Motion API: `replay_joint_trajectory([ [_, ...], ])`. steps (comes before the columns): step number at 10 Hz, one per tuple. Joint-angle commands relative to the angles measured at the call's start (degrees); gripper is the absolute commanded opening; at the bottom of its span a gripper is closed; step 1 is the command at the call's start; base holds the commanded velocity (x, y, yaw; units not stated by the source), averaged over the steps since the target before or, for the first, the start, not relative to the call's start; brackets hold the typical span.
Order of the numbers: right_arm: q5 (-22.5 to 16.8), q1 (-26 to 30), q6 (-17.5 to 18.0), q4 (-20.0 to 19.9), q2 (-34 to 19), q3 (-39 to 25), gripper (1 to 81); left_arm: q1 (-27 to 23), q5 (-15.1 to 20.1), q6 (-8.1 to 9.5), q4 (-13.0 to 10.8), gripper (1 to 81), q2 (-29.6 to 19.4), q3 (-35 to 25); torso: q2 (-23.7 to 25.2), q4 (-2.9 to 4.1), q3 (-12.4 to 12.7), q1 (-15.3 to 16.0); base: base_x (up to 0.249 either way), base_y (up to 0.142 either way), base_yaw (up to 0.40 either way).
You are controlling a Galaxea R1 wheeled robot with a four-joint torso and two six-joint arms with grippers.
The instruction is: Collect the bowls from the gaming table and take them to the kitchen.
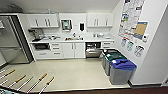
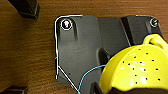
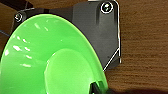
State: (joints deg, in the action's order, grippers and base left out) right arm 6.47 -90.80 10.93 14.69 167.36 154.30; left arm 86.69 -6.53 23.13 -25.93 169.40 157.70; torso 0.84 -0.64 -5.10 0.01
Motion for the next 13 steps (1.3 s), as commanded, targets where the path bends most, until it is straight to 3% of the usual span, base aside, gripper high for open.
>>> replay_joint_trajectory([
  [1,-2.69,1.80,-0.12,0.43,-0.69,0.20,1.0,-2.26,2.40,-0.19,-0.17,1.0,-0.38,0.16,0.00,0.00,0.00,0.00,0.179,0.000,0.000],
  [13,-2.69,1.88,-0.12,0.43,-0.60,0.29,1.0,-2.26,2.40,-0.10,-0.17,1.0,-0.11,0.24,0.00,0.00,0.00,0.00,0.179,0.000,0.000],
])
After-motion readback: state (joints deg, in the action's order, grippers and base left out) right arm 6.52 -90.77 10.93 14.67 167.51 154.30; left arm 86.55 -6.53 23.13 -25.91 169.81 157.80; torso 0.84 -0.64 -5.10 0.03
